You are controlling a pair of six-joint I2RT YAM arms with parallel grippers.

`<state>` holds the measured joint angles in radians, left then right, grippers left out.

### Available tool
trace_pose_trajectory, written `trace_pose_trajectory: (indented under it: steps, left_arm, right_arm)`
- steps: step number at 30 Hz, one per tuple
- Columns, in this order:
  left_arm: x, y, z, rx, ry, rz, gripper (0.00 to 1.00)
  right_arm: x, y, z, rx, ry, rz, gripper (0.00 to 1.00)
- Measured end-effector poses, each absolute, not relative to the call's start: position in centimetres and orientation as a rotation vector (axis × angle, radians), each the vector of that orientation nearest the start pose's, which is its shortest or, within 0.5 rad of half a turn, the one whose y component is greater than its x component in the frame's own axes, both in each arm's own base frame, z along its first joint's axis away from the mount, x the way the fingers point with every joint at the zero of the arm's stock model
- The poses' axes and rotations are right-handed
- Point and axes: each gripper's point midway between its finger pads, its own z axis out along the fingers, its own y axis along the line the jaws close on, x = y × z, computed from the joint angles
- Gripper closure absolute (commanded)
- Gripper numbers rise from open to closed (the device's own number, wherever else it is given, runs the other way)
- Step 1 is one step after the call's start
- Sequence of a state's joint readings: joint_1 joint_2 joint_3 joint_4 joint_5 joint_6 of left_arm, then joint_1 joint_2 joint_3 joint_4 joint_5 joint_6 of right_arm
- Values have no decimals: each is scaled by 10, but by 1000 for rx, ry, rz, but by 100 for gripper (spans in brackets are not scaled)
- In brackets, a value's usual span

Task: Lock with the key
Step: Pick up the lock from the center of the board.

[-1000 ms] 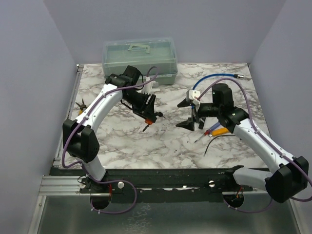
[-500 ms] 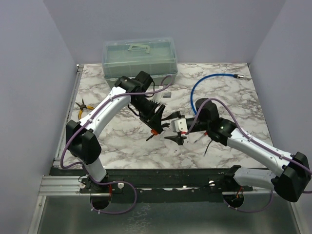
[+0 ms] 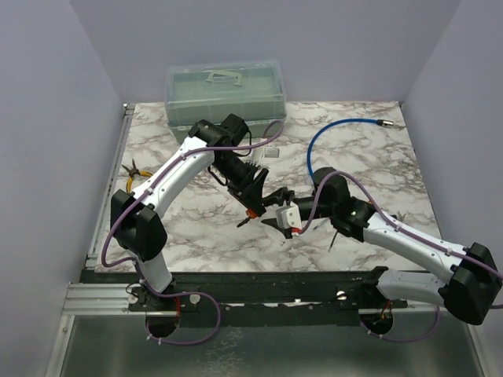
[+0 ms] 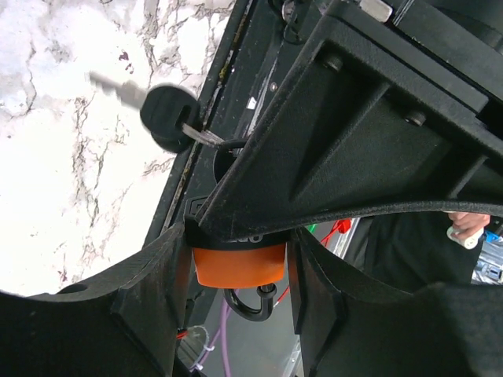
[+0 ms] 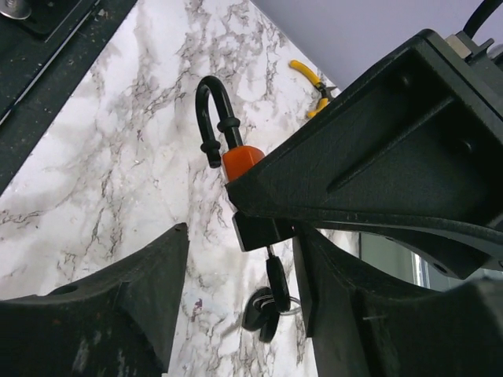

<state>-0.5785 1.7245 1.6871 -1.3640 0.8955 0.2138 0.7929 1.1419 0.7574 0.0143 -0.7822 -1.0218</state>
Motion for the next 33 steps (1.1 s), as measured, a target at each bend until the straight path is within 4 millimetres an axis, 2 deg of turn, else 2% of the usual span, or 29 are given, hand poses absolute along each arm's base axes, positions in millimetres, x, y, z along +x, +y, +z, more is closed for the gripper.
trace_pose_trajectory:
  steps: [10,13,15,16,17,18,19,26,33]
  left_arm:
    - [172,-273,232,1218,2568,-1412,83]
    - [171,-273,232,1222,2570,-1414,78]
    - [171,-273,232,1221,2574,-1414,62]
    - [171,-273,232,1221,2572,-1414,49]
    - [171,-273,232,1218,2574,-1413,34]
    - [171,-273,232,1216,2575,-1412,15]
    - [172,-274,232,1213,2575,-1410,3]
    - [190,-271,236,1216,2496,-1223,1]
    - [215,-250,289,1177,2197,-1003,1]
  right_arm:
    - [184,330,224,-1708,634,550,65]
    - [186,331,226,-1698,633,540,76]
    - [187,331,227,-1693,643,539,84]
    - [187,331,227,-1691,650,541,89]
    - [187,330,227,-1689,656,543,93]
    - [187,330,227,-1687,661,544,96]
    - [187,330,227,-1683,668,542,98]
    - [188,324,225,-1658,766,554,99]
    - [198,315,215,-1575,1023,598,99]
